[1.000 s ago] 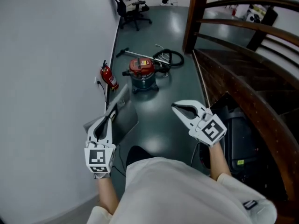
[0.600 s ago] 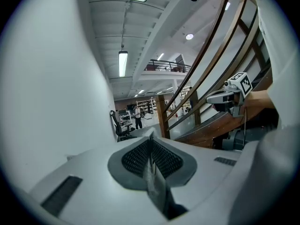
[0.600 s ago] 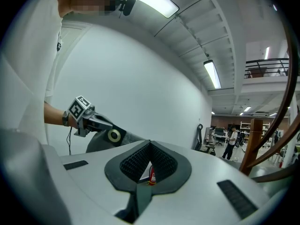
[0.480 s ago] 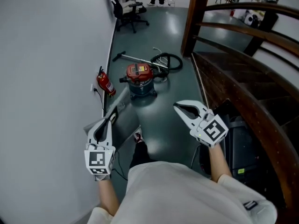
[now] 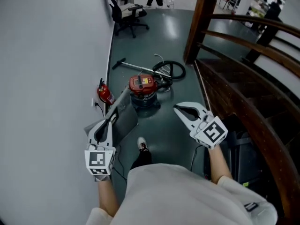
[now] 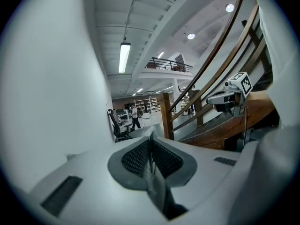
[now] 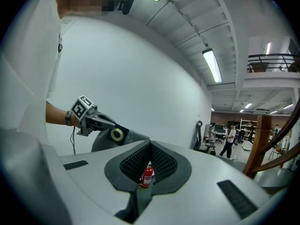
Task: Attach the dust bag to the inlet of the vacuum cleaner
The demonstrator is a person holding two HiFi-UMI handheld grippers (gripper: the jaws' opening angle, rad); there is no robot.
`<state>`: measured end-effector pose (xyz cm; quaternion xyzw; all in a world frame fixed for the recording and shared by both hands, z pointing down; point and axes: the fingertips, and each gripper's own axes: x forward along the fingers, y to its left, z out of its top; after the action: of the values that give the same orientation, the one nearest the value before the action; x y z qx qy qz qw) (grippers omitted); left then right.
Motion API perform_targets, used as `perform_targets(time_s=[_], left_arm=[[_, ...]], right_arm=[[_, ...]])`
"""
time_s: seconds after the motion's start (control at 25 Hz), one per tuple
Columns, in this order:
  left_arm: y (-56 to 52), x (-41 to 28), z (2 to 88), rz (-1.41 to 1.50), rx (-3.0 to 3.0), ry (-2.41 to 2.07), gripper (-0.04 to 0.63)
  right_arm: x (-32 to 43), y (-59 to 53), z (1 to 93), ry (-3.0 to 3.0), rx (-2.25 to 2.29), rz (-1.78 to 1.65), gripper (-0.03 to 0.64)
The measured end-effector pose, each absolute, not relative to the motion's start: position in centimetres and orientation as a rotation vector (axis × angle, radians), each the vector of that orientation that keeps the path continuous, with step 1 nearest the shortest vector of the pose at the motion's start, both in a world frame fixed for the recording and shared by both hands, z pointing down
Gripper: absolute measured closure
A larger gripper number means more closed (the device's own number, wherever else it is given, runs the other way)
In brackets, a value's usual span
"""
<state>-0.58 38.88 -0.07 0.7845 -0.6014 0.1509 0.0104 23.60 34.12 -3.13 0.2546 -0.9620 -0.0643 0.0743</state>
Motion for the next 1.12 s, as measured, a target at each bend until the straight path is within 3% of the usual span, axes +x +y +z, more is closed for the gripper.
perform_targets(time_s=[1.12], left_arm=[[20.1,-11.9,2.2,0.474,2.423,-1.824,0.571]], right_arm=[[10.9,14.3,0.0,-2.805,0.802,-0.162,0.589]])
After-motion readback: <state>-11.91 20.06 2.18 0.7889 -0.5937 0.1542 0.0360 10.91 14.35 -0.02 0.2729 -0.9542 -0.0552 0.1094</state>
